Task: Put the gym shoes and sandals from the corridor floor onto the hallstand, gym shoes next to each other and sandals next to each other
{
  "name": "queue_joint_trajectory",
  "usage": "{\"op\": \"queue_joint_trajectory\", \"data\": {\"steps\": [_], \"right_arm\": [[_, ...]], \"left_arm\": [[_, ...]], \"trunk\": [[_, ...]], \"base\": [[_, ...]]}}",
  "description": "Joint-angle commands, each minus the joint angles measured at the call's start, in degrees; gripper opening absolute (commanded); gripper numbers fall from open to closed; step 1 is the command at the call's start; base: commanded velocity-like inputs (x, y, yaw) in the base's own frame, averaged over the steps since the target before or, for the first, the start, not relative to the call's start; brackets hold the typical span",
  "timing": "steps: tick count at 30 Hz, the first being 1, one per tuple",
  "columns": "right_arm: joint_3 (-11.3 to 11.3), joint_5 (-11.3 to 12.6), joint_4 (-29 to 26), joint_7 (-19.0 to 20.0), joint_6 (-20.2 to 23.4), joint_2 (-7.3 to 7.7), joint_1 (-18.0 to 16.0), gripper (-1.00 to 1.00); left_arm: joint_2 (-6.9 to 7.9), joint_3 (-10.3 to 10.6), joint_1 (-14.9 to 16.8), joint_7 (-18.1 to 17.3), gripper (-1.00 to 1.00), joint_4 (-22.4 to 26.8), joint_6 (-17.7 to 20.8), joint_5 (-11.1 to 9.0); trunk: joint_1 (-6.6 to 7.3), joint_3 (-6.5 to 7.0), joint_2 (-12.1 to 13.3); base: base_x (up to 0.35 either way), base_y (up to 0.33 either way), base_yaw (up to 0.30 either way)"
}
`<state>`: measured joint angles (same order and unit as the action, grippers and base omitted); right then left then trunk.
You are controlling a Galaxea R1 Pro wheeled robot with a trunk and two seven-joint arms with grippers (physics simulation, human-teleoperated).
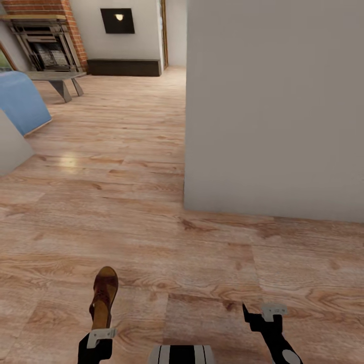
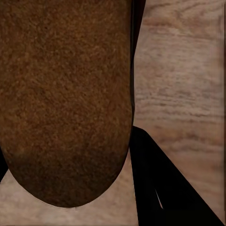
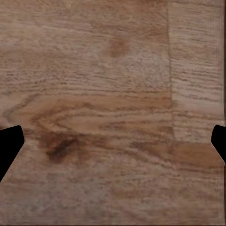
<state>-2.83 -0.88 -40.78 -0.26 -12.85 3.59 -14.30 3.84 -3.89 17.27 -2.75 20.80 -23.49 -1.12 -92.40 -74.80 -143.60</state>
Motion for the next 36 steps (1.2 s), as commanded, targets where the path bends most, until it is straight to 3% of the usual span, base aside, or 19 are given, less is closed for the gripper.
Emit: {"op": "queue_joint_trajectory", "data": {"steps": [1, 9, 11, 28, 36], "right_arm": [[-0.05, -0.09, 2.82, -0.02, -2.28, 0.15, -0.03, 1.0], [-0.02, 0.27, 20.54, -0.04, -16.81, 2.05, -0.03, 1.0], [0.01, 0.33, 22.91, -0.01, -18.14, 1.94, -0.03, 1.0], [0.03, 0.36, 24.43, 0.0, -18.61, 1.46, -0.03, 1.0], [0.02, 0.36, 24.43, 0.0, -18.61, 1.43, -0.03, 1.0]], "left_arm": [[-0.02, -0.24, -0.41, -0.01, -1.0, -0.05, -0.42, 0.06], [-0.12, -0.18, -2.79, 0.62, -1.0, -0.1, -3.51, 0.03], [-0.14, -0.16, -2.99, 0.63, -1.0, -0.13, -3.97, 0.06], [-0.07, -0.24, -3.08, 0.71, -1.0, -0.23, -4.11, -0.01], [-0.06, -0.23, -3.08, 0.66, -1.0, -0.23, -4.11, -0.02]], "trunk": [[0.03, 0.29, 0.0], [0.24, 2.76, 0.11], [0.29, 3.38, 0.14], [0.73, 8.65, 0.37], [2.49, 10.49, 3.57]], "base": [[0.0, 0.0, -0.094], [0.0, 0.0, -0.094], [0.0, 0.0, -0.094], [0.0, 0.0, -0.094], [0.0, 0.0, -0.05]]}}
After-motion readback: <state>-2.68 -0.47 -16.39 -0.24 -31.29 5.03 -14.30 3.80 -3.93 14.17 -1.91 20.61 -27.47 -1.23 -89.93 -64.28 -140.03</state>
